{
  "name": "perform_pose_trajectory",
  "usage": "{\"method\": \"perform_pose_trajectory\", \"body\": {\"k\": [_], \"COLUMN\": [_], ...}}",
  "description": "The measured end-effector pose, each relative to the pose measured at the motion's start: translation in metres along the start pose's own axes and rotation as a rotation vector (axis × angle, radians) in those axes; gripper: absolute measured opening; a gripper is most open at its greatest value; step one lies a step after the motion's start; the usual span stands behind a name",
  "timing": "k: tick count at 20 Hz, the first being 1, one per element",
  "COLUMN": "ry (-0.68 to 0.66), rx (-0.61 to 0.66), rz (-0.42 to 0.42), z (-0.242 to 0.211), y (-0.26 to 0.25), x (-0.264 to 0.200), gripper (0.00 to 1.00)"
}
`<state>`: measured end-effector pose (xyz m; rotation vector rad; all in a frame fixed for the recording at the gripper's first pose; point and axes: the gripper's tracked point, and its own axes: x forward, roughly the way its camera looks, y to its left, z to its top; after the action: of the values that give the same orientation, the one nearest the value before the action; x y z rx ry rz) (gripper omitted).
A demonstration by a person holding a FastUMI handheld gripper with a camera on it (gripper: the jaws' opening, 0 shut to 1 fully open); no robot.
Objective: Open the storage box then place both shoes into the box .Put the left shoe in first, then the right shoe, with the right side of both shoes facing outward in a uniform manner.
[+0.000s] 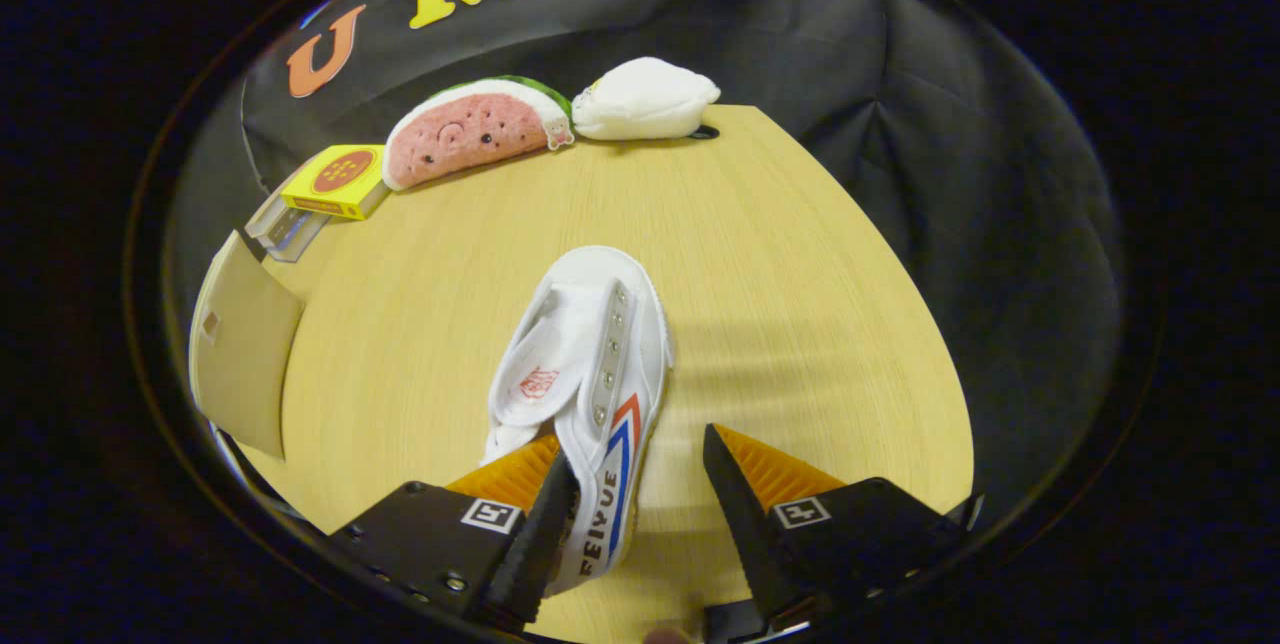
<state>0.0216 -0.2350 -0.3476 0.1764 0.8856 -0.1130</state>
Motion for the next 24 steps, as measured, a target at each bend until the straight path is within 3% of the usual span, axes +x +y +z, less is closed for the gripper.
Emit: {"method": "perform_pose_trajectory", "body": {"k": [1,4,8,16,24], "ry": [0.001,0.028,0.059,0.099,0.06], "rx": [-0.002,0.021,0.02,0.168,0.178], "rz": [0.005,0.013,-0.066,-0.022,0.084], "z": [0.001,0.003,0.003,-0.009,0.002], "y": [0.004,0.009,-0.005,0.03,0.158], "x": [0.003,0.005,0.006,-0.026,-0.1], "gripper": [0.71,0.42,0.02,0.0,0.0]}}
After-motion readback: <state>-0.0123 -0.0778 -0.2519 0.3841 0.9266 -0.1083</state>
